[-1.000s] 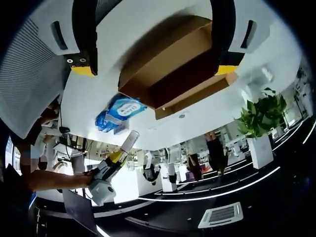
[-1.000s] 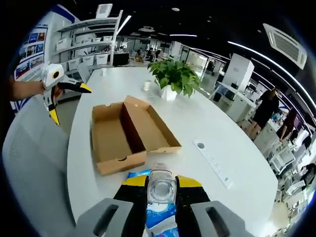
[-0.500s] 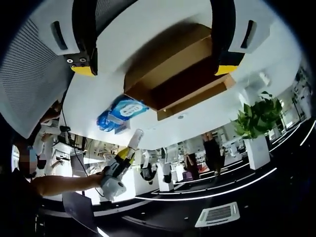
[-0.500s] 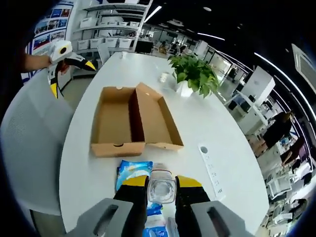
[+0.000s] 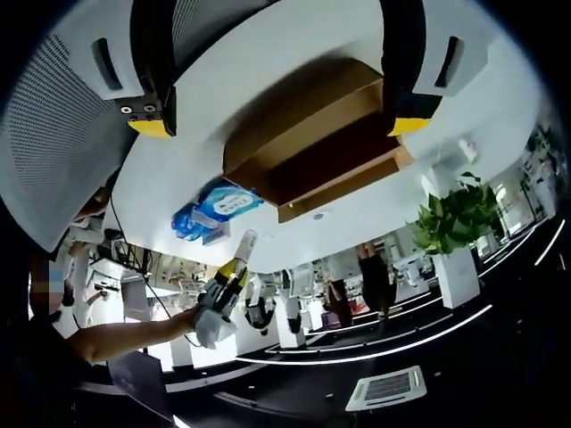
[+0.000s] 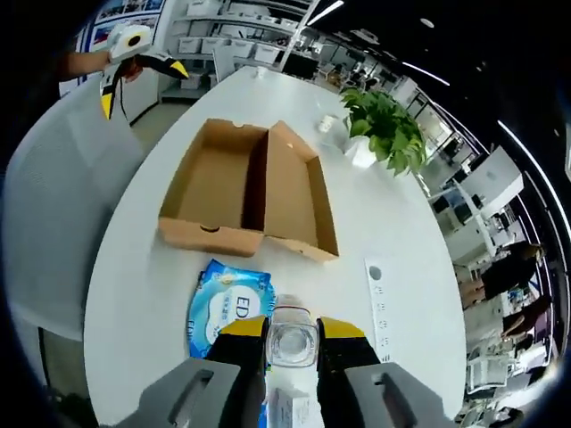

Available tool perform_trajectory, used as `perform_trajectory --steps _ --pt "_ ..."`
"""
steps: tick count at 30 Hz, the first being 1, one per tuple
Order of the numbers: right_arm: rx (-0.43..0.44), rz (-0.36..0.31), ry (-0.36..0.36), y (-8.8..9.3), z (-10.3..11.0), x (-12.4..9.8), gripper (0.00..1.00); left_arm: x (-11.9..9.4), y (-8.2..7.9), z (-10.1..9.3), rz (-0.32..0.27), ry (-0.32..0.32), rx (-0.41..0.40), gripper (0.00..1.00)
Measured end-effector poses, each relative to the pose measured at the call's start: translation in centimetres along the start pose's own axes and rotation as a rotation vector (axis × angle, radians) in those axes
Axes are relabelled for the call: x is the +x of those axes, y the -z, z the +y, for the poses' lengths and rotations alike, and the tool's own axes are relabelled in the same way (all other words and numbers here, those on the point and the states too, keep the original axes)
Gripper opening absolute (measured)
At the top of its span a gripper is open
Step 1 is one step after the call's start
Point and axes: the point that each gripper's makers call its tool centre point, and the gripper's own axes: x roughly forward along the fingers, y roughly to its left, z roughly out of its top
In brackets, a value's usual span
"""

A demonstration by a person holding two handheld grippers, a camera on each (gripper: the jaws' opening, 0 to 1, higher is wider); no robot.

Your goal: Operate the shoe box by opening the lid, removing the specified soft item, and placing it in the target area until the item is outside and the box remains undamaged.

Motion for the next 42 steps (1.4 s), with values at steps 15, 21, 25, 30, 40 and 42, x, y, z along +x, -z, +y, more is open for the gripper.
perform_trajectory --steps 15,21,25,30,40,42 --pt "-0.028 0.121 -0.052 3.4 -1.2 3.1 0.17 -0.1 0.8 -0.5 0.005 -0.017 -0.005 1.0" --pt "-0.019 0.143 -0.074 4.0 -1.4 4.1 0.17 -0.1 1.2 -0.3 0.017 -0.031 -0.023 1.0" --pt "-0.009 0.158 -0.098 4.3 -1.2 5.0 0.17 0.0 1.3 -0.2 0.012 -0.032 -0.047 1.0" --pt "0.001 0.17 -0.115 4.6 -1.2 5.9 0.17 0.0 1.4 -0.1 0.019 -0.043 -0.047 1.0" --pt "0.021 0.208 -0.147 5.9 -0.9 7.6 0.17 0.1 2.0 0.3 0.043 -0.06 -0.041 1.0" --pt "0.022 0.209 -0.151 5.8 -0.7 7.6 0.17 0.1 1.9 0.4 0.04 -0.063 -0.043 1.0"
